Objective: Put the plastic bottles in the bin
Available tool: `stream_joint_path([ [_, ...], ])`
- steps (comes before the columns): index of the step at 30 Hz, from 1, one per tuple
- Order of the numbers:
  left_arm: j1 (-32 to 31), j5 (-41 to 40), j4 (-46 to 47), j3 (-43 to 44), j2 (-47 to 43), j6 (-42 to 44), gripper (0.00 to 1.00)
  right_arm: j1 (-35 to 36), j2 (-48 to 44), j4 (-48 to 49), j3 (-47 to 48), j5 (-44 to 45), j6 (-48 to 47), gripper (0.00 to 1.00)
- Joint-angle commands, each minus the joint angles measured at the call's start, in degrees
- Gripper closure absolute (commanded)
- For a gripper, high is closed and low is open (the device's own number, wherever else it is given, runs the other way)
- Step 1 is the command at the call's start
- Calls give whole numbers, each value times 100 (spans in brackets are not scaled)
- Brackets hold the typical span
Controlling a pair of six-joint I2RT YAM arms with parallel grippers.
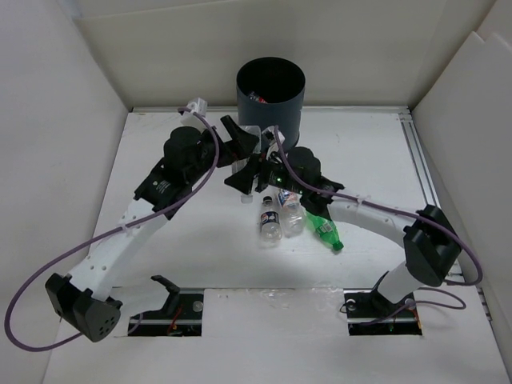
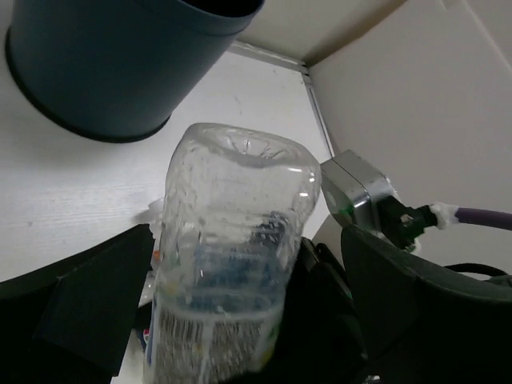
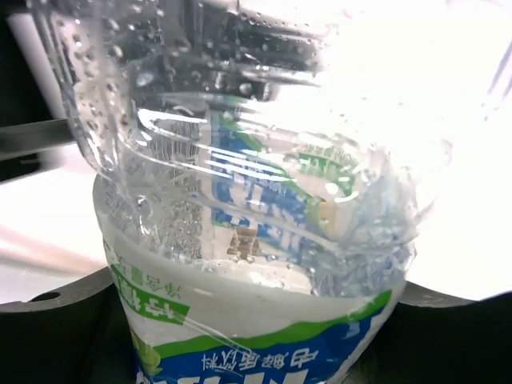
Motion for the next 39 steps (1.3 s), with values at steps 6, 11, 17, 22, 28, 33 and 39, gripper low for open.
stream_joint_path([
  [6, -57, -2825, -1710, 813, -981, -1156, 0, -729, 473, -1125, 1678, 1060, -830, 100],
  [11, -57, -3073, -1570, 303, -1450, -1034, 0, -1239, 1247, -1697, 3259, 1114, -936, 100],
  [17, -57, -2539, -1370, -57, -1450, -569, 0, -1740, 2424, -1847, 5237, 1570, -936, 100],
  [22, -57, -2195, -587, -681, -1660, -208, 0, -1855, 3391, -2039, 6608, 2657, -883, 100],
  [28, -57, -1949, -322, -893, -1573, 74, 0, -1908, 4578, -2751, 8384, 3477, -1506, 87],
  [33, -57, -1642, -506, -779, -1213, 188, 0, -1908, 4658, -2893, 8431, 3873, -2043, 0],
  [39, -57, -1271, -788, -602, -448, -13, 0, -1960, 4440, -3148, 8483, 4232, -2376, 0],
])
